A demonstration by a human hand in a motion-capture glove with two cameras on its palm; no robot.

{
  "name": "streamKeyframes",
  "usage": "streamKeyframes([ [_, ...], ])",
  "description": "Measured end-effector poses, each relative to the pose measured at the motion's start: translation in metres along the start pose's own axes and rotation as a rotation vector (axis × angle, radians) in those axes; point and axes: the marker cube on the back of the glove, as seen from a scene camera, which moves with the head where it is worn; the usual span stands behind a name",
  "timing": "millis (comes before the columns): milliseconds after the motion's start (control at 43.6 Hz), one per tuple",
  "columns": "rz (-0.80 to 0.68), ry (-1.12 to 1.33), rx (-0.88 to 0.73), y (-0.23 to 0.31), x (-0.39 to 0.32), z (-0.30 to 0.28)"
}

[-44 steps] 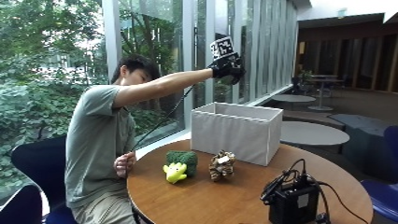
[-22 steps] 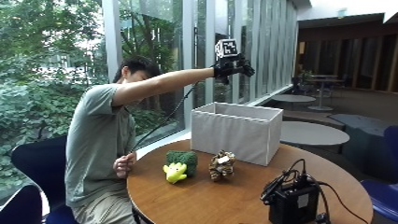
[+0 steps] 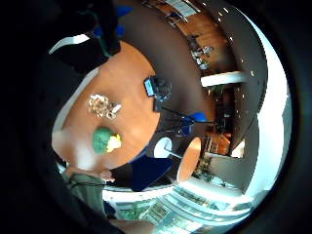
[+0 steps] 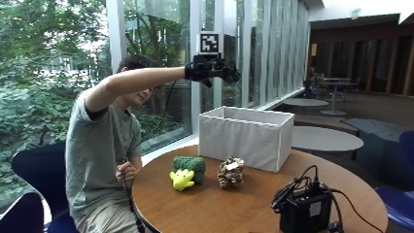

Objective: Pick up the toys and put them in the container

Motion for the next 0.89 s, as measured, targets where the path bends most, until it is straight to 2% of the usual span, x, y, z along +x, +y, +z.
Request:
streamKeyframes([
  [46,-0.028,0.016,0.028,0.011,0.018,0.02],
  [115,-0.16,-0.083,0.042,0.033,0.033,0.055],
  [184,-0.23,-0.123,-0.018,0.051,0.058,0.102],
  [298,-0.398,-0.007,-0.131,0.077,0.092,0.191],
  [413,-0.359,0.109,-0.271,0.09,0.093,0.271],
  [505,-0.264,0.086,-0.417,0.101,0.068,0.323],
  [573,-0.256,0.054,-0.487,0.107,0.064,0.348],
  [688,-0.255,0.045,-0.385,0.109,0.055,0.361],
  [826,-0.08,-0.001,-0.182,0.098,0.049,0.361],
  [895,-0.108,-0.093,-0.119,0.094,0.042,0.359],
])
